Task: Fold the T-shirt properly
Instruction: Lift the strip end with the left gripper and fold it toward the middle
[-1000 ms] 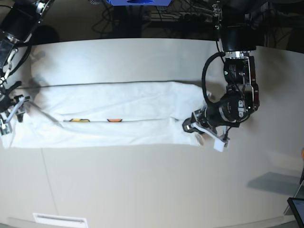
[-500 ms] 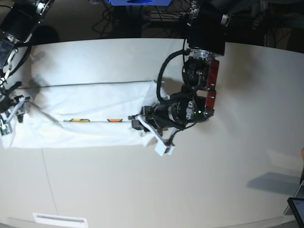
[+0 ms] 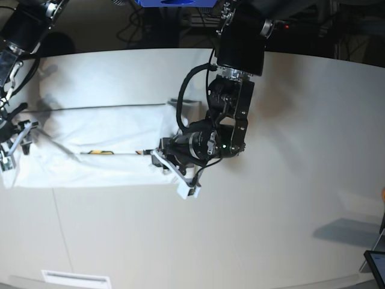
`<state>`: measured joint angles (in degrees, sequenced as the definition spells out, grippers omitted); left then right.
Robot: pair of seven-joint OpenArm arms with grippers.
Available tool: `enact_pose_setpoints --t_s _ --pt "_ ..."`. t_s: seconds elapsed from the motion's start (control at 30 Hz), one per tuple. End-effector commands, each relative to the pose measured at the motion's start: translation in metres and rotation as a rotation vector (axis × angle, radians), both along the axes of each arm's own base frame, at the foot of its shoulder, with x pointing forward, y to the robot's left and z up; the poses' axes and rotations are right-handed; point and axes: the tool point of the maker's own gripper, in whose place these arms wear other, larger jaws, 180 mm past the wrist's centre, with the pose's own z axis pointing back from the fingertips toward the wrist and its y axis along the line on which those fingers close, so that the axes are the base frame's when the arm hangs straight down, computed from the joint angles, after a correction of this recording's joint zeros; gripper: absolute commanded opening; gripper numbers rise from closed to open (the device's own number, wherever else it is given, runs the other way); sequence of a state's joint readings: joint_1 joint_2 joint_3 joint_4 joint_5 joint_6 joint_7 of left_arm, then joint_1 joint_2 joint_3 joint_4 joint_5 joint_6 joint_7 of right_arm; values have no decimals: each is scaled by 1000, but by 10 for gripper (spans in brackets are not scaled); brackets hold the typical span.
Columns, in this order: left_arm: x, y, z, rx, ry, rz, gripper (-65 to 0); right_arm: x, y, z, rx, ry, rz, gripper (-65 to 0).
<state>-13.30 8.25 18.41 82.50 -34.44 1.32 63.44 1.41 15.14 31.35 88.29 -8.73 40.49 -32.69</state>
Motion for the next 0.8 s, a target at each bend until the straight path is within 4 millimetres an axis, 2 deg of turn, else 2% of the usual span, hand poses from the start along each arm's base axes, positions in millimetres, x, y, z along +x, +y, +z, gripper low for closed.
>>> enact_pose_setpoints --t_s 0.0,0.37,0.67,0.77 --pt "12 -8 18 -35 -53 3 -650 9 -6 17 -15 -55 2 -279" --pt "32 -8 33 -43 -111 20 -650 9 -6 17 -15 -55 2 -279" --pt "27 -82 38 -188 -94 -116 -650 9 -6 17 -15 -55 2 -279" --pt "28 -90 38 -180 -105 -137 -650 9 -6 17 -15 -55 2 -279"
